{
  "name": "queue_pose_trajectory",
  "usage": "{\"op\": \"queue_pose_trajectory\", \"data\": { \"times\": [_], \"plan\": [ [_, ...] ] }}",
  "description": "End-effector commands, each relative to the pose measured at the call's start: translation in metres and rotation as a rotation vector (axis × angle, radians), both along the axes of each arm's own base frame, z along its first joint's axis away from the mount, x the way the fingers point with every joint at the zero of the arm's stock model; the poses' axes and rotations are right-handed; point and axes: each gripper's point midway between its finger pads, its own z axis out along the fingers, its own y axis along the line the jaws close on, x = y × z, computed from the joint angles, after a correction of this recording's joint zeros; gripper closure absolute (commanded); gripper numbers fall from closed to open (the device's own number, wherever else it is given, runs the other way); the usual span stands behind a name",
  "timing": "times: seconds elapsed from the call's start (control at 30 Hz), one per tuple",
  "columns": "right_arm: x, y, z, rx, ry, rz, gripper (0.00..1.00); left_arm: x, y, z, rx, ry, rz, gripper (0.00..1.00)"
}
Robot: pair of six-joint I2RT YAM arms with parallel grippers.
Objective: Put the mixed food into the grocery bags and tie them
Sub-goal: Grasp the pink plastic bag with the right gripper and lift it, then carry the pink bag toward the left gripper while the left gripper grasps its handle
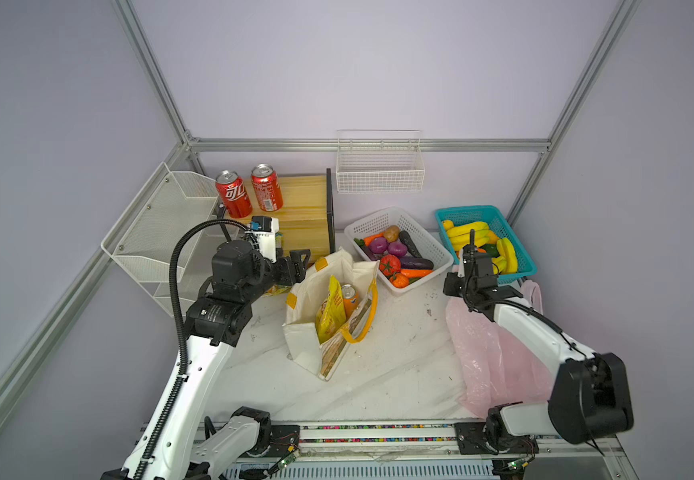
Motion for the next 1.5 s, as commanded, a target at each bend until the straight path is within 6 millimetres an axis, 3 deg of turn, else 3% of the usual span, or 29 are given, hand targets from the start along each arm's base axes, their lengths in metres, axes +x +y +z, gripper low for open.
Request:
{"op": "queue_pose_trajectory", "data": {
  "times": [0.0,0.17,0.3,0.4,0.5,0.67,0.87,0.97,1.07,1.13,1.23,1.3,1.37,1.47],
  "plan": [
    [-0.03,0.03,0.066,0.187,-0.152,0.155,1.0,-0.01,-0.027,0.025,-0.153,-0.077,-0.148,0.23],
    [-0.068,0.072,0.163,0.396,-0.386,0.421,1.0,-0.038,-0.075,0.053,-0.288,-0.191,-0.421,0.24],
    [-0.082,0.099,0.21,0.49,-0.498,0.565,1.0,-0.07,-0.114,0.068,-0.225,-0.295,-0.55,0.21],
    [-0.088,0.116,0.238,0.564,-0.584,0.604,1.0,-0.083,-0.149,0.06,-0.218,-0.271,-0.634,0.21],
    [-0.087,0.129,0.256,0.591,-0.637,0.597,1.0,-0.087,-0.182,0.043,-0.209,-0.221,-0.681,0.2],
    [-0.081,0.142,0.264,0.641,-0.644,0.553,1.0,-0.078,-0.228,0.008,-0.157,-0.136,-0.679,0.2],
    [-0.081,0.14,0.271,0.702,-0.666,0.503,1.0,-0.063,-0.264,-0.025,-0.079,-0.079,-0.644,0.24],
    [-0.084,0.142,0.271,0.721,-0.664,0.517,1.0,-0.05,-0.266,-0.033,-0.048,-0.083,-0.595,0.42],
    [-0.086,0.142,0.265,0.668,-0.647,0.523,1.0,-0.044,-0.259,-0.037,0.004,-0.103,-0.576,0.73],
    [-0.089,0.14,0.258,0.552,-0.629,0.545,0.8,-0.048,-0.25,-0.035,0.036,-0.139,-0.633,0.87],
    [-0.094,0.121,0.25,0.361,-0.628,0.502,0.47,-0.053,-0.227,-0.032,0.019,-0.153,-0.689,0.93],
    [-0.1,0.107,0.247,0.256,-0.641,0.483,0.32,-0.062,-0.217,-0.028,0.018,-0.205,-0.761,0.95],
    [-0.106,0.102,0.247,0.183,-0.653,0.499,0.22,-0.07,-0.209,-0.024,0.048,-0.264,-0.791,1.0],
    [-0.098,0.096,0.243,0.114,-0.635,0.498,0.2,-0.075,-0.199,-0.021,0.076,-0.321,-0.826,1.0]
  ]
}}
